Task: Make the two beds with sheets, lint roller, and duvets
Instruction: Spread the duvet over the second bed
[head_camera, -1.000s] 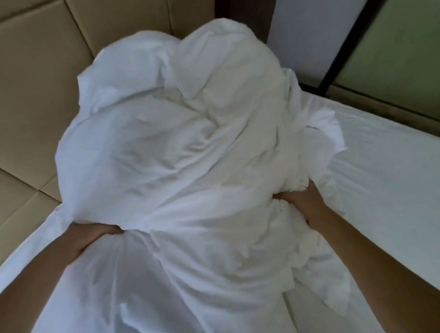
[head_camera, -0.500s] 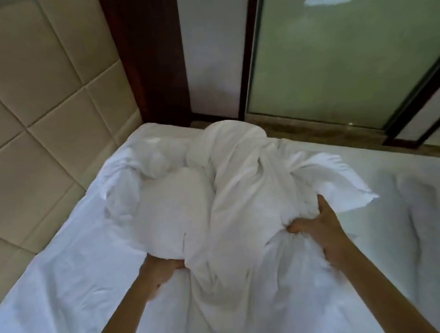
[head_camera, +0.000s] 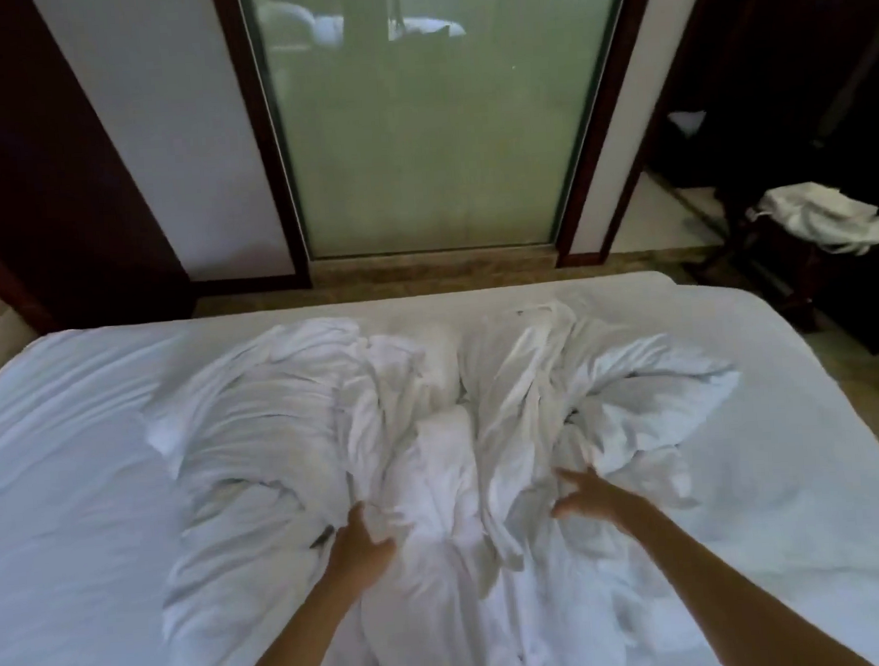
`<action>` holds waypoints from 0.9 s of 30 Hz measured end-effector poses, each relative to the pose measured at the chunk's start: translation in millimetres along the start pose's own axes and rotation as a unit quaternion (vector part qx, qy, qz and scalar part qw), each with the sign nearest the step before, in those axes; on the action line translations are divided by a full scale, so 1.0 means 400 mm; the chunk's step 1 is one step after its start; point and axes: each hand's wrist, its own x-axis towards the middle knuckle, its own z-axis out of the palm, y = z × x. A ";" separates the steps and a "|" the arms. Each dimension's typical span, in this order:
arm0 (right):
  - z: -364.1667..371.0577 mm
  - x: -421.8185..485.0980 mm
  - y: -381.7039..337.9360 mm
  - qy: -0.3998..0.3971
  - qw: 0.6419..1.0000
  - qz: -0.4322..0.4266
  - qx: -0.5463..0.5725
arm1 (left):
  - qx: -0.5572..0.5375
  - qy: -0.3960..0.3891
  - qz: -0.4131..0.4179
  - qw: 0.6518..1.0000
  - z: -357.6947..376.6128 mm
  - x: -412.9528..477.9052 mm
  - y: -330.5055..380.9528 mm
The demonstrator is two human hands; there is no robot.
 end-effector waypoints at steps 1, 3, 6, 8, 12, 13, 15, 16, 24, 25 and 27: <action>0.040 0.004 0.026 -0.050 0.999 0.009 -0.015 | 0.029 -0.034 0.006 0.999 0.021 0.009 0.000; 0.117 0.005 0.055 -0.101 0.993 0.011 -0.056 | 0.053 -0.075 0.011 0.996 0.042 0.023 0.002; 0.165 -0.009 0.049 -0.069 0.987 -0.024 -0.141 | 0.093 -0.047 0.013 0.994 0.045 0.031 0.013; 0.157 -0.007 0.043 -0.030 0.988 -0.036 -0.150 | 0.118 -0.030 0.019 0.992 0.047 0.029 0.020; 0.093 -0.025 0.027 0.038 0.998 -0.039 -0.039 | 0.158 -0.038 0.048 0.986 0.058 0.024 0.044; 0.075 -0.035 0.027 0.055 0.997 -0.042 -0.027 | 0.165 -0.042 0.058 0.984 0.063 0.025 0.051; 0.047 -0.057 0.045 0.088 0.995 -0.041 -0.019 | 0.179 -0.048 0.080 0.979 0.072 0.026 0.065; 0.036 -0.067 0.057 0.105 0.994 -0.036 -0.011 | 0.172 -0.053 0.087 0.980 0.077 0.028 0.077; -0.064 -0.135 0.187 0.160 0.987 0.016 0.020 | 0.146 -0.105 0.115 0.977 0.150 -0.018 0.191; -0.086 -0.133 0.201 0.168 0.985 0.018 0.023 | 0.143 -0.099 0.119 0.977 0.160 -0.014 0.206; -0.127 -0.127 0.232 0.176 0.984 0.026 0.023 | 0.160 -0.087 0.128 0.975 0.178 -0.008 0.236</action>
